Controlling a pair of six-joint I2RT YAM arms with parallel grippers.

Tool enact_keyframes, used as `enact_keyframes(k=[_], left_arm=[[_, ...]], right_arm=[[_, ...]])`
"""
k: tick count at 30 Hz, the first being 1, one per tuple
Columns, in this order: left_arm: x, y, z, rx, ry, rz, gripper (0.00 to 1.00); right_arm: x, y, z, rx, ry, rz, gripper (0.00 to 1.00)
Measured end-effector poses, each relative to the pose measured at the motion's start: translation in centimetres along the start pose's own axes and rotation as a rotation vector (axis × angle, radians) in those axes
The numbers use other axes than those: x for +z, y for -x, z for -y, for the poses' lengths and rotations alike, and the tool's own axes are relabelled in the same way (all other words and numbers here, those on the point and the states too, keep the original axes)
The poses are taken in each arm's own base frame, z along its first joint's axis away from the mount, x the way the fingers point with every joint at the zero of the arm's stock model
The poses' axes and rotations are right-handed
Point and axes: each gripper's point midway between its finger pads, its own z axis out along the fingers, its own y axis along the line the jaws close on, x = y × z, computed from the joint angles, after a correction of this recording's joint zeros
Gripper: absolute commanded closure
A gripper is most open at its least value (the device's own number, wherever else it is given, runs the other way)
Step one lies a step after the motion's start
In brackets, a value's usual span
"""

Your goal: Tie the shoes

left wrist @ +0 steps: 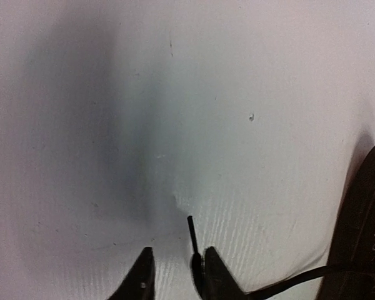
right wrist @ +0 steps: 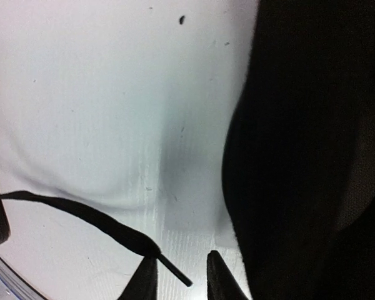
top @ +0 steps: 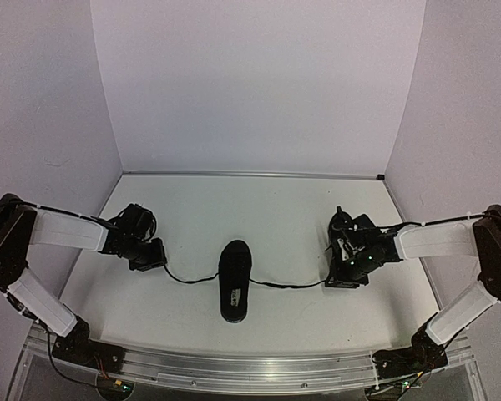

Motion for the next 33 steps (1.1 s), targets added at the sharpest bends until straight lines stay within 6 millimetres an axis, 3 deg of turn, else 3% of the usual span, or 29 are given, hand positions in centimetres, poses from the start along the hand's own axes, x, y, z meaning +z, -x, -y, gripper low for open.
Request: enact_keyframes(k=[1,6,12,17,20,23,25,29,33], left_arm=[[-0.2,0.1,-0.4,0.003,0.019,0.007,0.31],[-2.8,1.8,-2.2,-0.014,0.102,0.095,0.01],[-6.5,4.6,-4.3,-0.028,0.178,0.221,0.01],[-8.7,6.7,-4.0,-0.018,0.193,0.292,0.00],[-11.1,8.4,-2.6,0.021,0.143,0.401,0.00],[-14.2,10.0,0.4,0.132,0.069,0.540,0.00],[-15.0,9.9,3.2,0.276,0.050,0.576,0.00],[-13.2,8.1,8.1,0.550,0.043,0.527,0.00],[-12.0,6.9,10.2,0.662,0.010,0.474,0.00]], right_arm=[[0.0,0.0,0.0,0.003,-0.001,0.000,0.46],[-1.4,0.2,0.1,0.016,-0.007,0.042,0.14],[-6.5,1.8,-0.7,0.027,0.024,0.208,0.03],[-10.4,3.2,-1.6,-0.009,0.062,0.341,0.02],[-11.6,4.3,-2.3,-0.051,0.071,0.393,0.02],[-12.2,5.2,-3.0,-0.096,0.085,0.426,0.02],[-12.2,6.0,-3.7,-0.126,0.095,0.429,0.04],[-11.9,8.6,-5.6,-0.161,0.110,0.429,0.03],[-10.7,10.9,-7.2,-0.201,0.122,0.408,0.02]])
